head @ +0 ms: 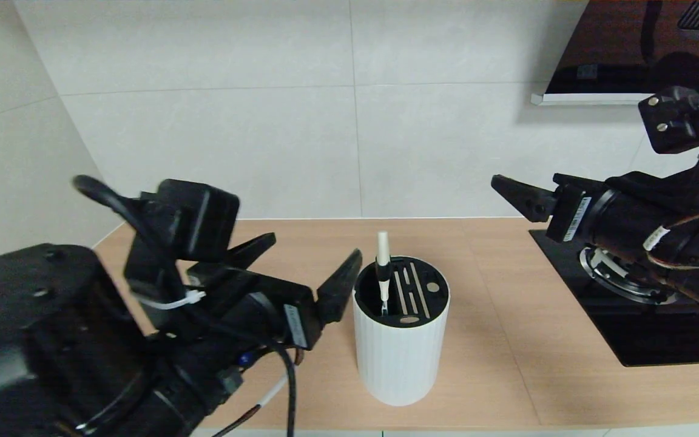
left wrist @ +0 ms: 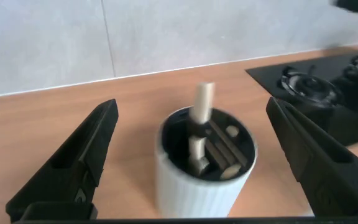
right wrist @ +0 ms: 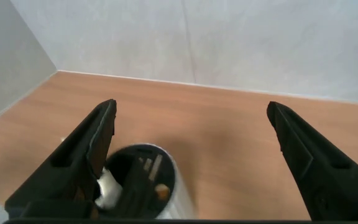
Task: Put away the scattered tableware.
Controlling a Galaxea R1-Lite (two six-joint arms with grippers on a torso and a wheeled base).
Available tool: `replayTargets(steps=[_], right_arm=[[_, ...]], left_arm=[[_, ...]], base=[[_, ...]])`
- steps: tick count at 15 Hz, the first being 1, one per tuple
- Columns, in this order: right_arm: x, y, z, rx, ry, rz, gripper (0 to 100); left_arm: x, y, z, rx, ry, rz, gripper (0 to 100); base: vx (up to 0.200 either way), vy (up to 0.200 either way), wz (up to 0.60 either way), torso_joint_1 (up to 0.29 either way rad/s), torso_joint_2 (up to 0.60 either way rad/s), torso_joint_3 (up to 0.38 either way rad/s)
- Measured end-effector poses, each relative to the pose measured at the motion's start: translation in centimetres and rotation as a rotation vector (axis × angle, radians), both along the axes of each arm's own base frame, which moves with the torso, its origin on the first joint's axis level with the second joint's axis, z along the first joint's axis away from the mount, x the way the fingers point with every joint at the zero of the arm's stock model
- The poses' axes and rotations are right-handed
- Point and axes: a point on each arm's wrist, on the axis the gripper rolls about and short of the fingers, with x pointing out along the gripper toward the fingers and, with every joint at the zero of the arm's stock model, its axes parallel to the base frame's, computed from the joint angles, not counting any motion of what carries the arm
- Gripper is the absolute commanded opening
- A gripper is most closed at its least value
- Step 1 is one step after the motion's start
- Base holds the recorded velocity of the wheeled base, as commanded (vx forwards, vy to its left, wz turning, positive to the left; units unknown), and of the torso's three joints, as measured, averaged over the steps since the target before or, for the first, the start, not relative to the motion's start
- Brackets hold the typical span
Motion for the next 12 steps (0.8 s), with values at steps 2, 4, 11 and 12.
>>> replayTargets(steps=[2,4,11,12], right_arm=[[-1.8,-1.4,0.2,-0.015,-0.025,-0.012,100],[-4.7,-3.5,0.7,-0.007,-0.058,-0.049,100],[-15.5,-12.5,-1.0,-0.015,-0.088,-0.266,100],[-17.2,-13.3,-1.6,-0.018,-0.093,-0.3,100]], left_arm=[[-1.1,3.6,0.9,-0.007,-0.004,0.05,100],[-3.2,7.8,1.6,-0.02,-0.016,0.115,100],[-13.4,17.8,-1.5,-0.002,-0.029,0.307,100],[-14.7,18.3,-2.2,0.018,-0.035,0.33,100]], base=[[0.0,0.0,0.0,0.0,0.0,0.0],[0.0,0.0,0.0,0.0,0.0,0.0],[0.0,0.0,0.0,0.0,0.0,0.0],[0.0,0.0,0.0,0.0,0.0,0.0]])
